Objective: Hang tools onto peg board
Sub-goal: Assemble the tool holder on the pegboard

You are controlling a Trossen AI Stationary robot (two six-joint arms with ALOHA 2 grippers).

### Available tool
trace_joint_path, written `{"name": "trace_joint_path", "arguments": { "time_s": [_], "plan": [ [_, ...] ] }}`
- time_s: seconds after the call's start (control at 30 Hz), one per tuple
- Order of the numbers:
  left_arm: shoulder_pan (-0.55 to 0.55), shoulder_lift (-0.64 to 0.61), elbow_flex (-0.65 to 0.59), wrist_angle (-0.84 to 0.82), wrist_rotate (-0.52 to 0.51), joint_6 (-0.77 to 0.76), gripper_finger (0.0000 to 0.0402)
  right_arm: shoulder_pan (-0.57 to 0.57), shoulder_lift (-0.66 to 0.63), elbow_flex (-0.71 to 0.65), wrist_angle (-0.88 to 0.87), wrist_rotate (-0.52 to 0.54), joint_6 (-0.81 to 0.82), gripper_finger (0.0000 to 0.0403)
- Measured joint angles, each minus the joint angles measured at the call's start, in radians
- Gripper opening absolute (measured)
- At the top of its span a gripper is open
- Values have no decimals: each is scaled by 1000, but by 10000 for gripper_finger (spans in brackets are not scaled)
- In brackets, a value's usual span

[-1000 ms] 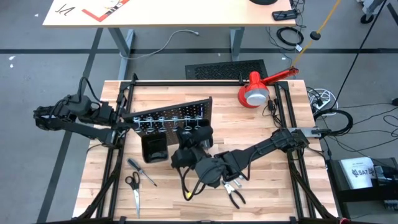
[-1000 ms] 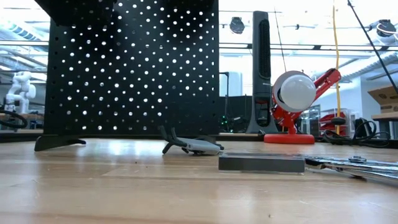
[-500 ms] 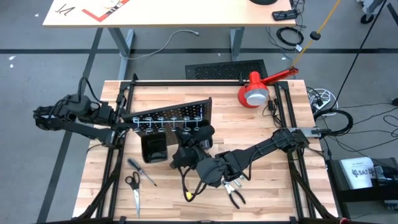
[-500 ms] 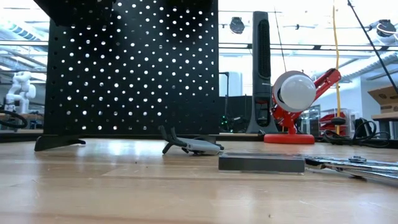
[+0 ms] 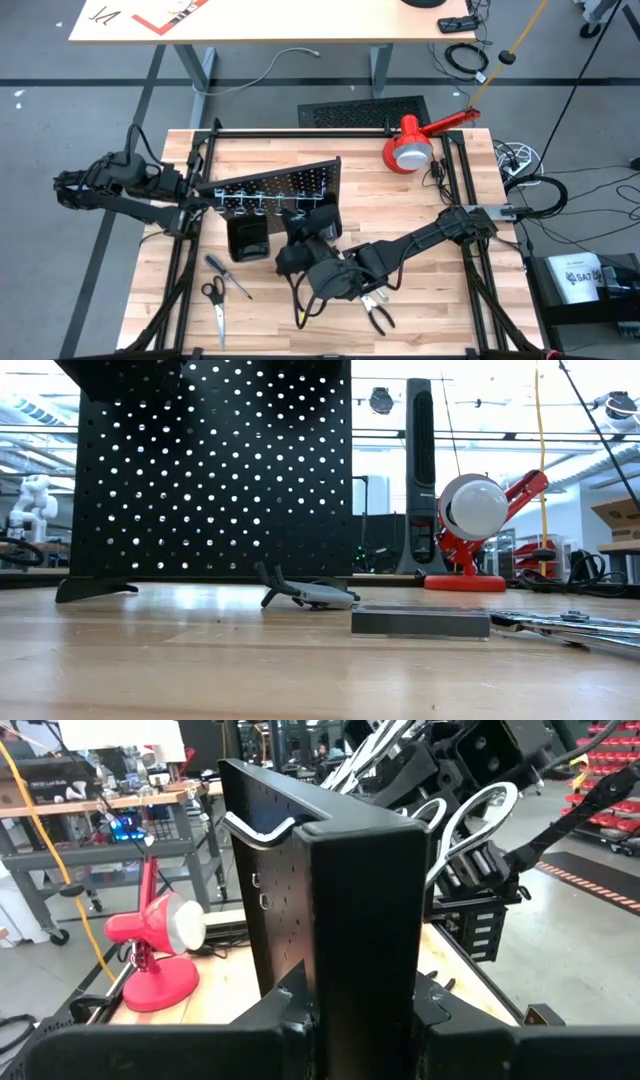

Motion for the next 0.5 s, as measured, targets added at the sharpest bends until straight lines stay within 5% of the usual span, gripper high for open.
{"name": "trace_joint_path", "arguments": {
  "time_s": [0.5],
  "plan": [
    [0,0,2,-10,7,-9,65,0,-1,2,51,2,-259,0]
  ]
}}
